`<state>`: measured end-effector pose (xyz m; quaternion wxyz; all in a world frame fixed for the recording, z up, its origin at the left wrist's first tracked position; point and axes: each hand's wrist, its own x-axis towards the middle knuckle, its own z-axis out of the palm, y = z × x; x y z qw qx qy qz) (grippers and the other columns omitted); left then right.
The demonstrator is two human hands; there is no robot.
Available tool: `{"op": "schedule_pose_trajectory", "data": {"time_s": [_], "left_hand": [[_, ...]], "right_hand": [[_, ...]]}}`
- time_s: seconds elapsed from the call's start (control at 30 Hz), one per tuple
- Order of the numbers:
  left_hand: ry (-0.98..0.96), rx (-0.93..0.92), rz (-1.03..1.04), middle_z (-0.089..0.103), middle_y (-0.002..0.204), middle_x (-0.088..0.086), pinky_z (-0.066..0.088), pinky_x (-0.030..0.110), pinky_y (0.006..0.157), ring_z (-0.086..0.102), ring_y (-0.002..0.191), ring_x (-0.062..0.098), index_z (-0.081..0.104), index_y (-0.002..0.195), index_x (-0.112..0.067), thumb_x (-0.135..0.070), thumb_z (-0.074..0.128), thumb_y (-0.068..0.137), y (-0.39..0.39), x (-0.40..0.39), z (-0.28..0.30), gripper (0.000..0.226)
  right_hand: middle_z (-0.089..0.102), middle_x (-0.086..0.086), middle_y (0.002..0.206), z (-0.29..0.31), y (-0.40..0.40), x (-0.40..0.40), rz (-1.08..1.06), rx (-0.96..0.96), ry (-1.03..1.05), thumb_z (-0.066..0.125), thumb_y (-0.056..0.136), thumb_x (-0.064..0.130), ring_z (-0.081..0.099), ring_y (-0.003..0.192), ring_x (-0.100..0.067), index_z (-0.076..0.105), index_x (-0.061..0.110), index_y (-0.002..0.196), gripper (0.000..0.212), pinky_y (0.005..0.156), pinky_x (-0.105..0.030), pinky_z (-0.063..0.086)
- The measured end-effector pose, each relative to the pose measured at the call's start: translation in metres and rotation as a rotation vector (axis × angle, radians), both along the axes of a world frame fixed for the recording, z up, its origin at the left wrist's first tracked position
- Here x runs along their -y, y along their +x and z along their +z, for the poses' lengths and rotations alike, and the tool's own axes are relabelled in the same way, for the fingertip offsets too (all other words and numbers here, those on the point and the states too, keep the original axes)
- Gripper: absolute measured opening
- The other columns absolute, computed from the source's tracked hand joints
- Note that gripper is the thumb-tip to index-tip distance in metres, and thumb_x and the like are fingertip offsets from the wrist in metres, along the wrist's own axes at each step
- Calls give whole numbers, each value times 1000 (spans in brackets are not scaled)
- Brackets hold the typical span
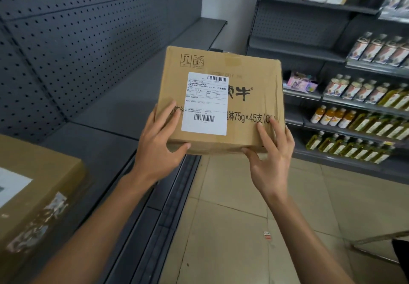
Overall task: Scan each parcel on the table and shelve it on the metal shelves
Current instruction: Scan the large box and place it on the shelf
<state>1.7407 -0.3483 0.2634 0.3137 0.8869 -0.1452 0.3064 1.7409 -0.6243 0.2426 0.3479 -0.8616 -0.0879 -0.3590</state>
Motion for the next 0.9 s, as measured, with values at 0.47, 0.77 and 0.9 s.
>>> {"op": "schedule_pose_trajectory", "data": {"time_s": [0.47, 0.77, 0.9], "left_hand": [[-26, -95, 178, 29, 166, -13, 20, 55, 123, 20, 155, 30, 40, 156, -17, -23, 86, 80, 97, 23, 13, 89], [-95, -118, 438, 24, 163, -30, 20, 48, 121, 16, 156, 18, 40, 156, -25, -29, 84, 82, 110, 27, 32, 87], [-109, -195, 554, 23, 162, -32, 24, 54, 123, 17, 155, 16, 39, 157, -27, -32, 83, 83, 100, 16, 41, 86]], "right_hand": [[42, -4, 156, 5, 151, 19, 184, 10, 42, 89, 75, 12, 28, 146, -37, 58, 14, 142, 74, 123, -22, 12], [41, 4, 158, 24, 230, 3, 456, -34, 65, 86, 77, 15, 24, 150, -30, 55, 20, 145, 75, 121, -58, 28], [43, 2, 157, 28, 247, -21, 555, -63, 36, 86, 78, 16, 25, 150, -31, 57, 18, 144, 72, 122, -48, 21]]}}
